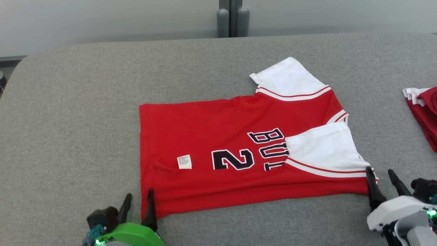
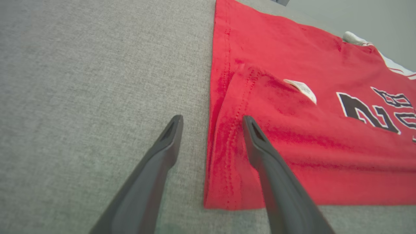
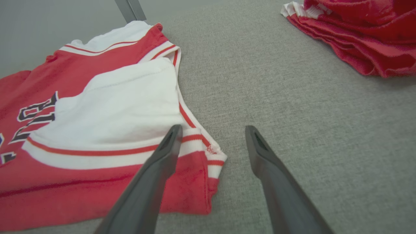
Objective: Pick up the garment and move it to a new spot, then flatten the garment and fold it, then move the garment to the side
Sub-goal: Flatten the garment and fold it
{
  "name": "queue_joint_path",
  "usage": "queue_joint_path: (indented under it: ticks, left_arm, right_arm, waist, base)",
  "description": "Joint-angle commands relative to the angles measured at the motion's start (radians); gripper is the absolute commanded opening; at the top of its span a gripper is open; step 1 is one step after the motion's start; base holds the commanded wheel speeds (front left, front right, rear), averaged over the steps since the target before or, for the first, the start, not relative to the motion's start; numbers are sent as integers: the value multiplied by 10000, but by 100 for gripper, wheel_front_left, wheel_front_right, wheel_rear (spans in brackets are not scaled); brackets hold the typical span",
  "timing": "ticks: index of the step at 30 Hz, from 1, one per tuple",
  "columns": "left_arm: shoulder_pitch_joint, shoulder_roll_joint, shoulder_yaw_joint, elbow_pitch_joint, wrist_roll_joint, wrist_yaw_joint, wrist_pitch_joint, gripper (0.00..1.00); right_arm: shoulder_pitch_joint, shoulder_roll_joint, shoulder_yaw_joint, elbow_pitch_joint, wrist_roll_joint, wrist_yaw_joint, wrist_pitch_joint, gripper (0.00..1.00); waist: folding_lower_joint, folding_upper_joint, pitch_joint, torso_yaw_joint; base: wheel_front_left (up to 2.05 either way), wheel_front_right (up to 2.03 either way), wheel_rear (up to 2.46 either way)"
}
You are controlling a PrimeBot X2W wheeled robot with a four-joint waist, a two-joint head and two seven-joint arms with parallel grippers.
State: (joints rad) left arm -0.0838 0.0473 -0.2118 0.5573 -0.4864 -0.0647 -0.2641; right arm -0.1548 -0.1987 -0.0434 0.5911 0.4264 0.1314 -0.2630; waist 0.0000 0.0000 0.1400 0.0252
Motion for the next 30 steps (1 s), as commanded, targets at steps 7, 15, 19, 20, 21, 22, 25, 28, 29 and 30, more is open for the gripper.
queue_joint_path:
  ticks: [7,15,19,20,21,22,25,28,29,30]
  left_arm:
    - [-2448,95,451,11,487,33,3,100]
    - [-5701,506,234,2513,1069,-294,3,100]
    - [-6552,554,208,3381,1218,-313,4,100]
    - [-6671,552,187,3593,1244,-314,3,100]
    - [-6795,536,158,3875,1260,-323,3,100]
    - [-6934,518,165,4023,1250,-324,7,83]
    - [-7062,398,116,4347,1264,-366,18,0]
    - [-7150,365,267,4183,1194,-365,23,0]
    - [-7185,352,239,4050,1280,-362,17,0]
    - [-7189,321,216,3966,1303,-381,12,0]
  right_arm:
    - [-1954,-407,327,-51,-376,-17,25,100]
    - [-4584,-764,1720,514,-869,-17,293,100]
    - [-5613,-872,2233,926,-975,-17,354,100]
    - [-5814,-893,2355,1015,-998,-17,384,100]
    - [-6038,-910,2498,1125,-1001,-17,399,100]
    - [-6214,-930,2597,1217,-979,-17,407,100]
    - [-6812,-962,2856,1591,-888,-17,568,100]
    - [-7412,-1006,3156,1907,-954,-17,673,100]
    - [-7609,-1014,3296,2043,-1000,-17,766,100]
    - [-7785,-1036,3404,2161,-1043,-17,852,100]
  waist:
    - [0,0,1473,-134]
    - [0,0,2626,-346]
    - [0,0,2971,-337]
    - [0,0,3024,-319]
    - [0,0,3077,-294]
    - [0,0,3118,-265]
    - [0,0,3217,-123]
    - [0,0,3291,63]
    - [0,0,3336,168]
    - [0,0,3371,250]
  base:
    - [0,0,0]
    - [0,0,0]
    - [0,0,0]
    - [0,0,0]
    - [0,0,0]
    - [0,0,0]
    - [0,0,0]
    - [0,0,0]
    - [0,0,0]
    - [0,0,0]
